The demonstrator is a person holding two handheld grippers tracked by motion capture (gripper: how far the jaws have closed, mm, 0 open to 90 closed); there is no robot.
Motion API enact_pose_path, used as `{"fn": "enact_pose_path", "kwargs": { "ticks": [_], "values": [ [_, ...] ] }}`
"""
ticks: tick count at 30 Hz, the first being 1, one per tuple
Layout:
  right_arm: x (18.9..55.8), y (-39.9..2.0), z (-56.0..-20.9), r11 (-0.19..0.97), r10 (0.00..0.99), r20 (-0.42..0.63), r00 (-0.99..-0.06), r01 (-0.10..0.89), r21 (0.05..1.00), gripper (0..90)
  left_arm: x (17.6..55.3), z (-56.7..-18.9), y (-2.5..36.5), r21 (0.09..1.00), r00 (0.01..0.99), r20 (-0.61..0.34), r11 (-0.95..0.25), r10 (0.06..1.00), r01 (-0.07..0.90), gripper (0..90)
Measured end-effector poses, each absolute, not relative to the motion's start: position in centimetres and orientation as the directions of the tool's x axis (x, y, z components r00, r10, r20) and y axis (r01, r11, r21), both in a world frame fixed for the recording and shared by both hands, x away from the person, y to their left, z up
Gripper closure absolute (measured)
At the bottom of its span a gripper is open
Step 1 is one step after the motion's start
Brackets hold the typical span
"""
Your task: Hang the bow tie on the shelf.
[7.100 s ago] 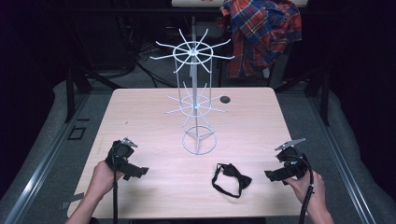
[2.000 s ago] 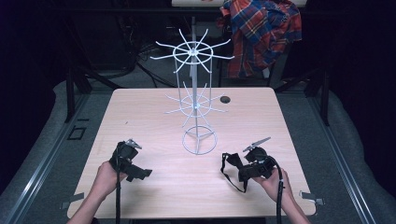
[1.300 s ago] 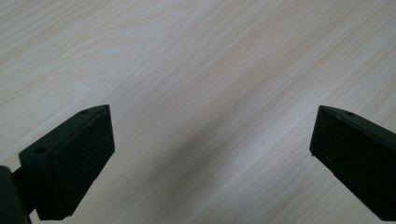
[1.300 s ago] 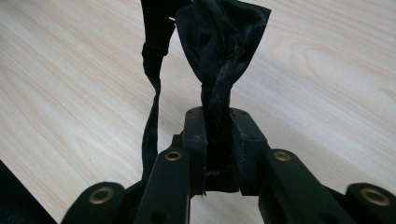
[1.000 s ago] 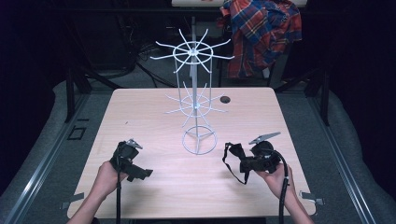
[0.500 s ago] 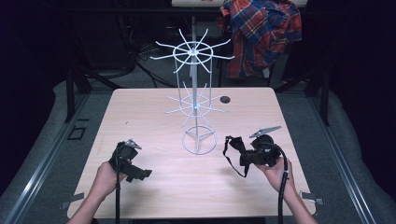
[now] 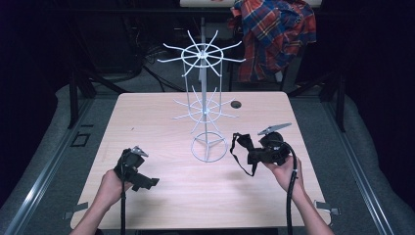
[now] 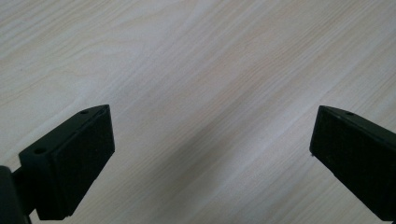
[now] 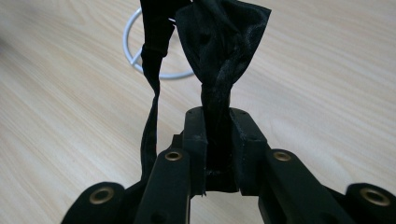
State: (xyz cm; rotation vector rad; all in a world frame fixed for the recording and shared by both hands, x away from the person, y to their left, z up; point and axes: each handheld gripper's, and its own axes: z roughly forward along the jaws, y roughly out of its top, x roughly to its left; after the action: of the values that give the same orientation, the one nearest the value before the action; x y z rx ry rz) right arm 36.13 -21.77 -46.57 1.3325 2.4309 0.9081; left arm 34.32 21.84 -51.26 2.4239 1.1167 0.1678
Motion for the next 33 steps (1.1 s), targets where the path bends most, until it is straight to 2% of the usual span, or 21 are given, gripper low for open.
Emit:
{"fn": "enact_pose_path", "kwargs": {
  "ticks": [17,33],
  "values": [
    [37.8,-20.6,-44.8,0.368,0.811,0.113,-0.574,0.65,0.665,77.9,34.3,-51.3,21.9,0.461,0.661,-0.082,-0.56,0.746,0.688,0.0],
    [37.8,-19.8,-42.7,0.342,0.803,0.118,-0.585,0.614,0.712,78.0,34.3,-51.3,21.9,0.463,0.665,-0.087,-0.561,0.742,0.686,0.0]
  ]
}}
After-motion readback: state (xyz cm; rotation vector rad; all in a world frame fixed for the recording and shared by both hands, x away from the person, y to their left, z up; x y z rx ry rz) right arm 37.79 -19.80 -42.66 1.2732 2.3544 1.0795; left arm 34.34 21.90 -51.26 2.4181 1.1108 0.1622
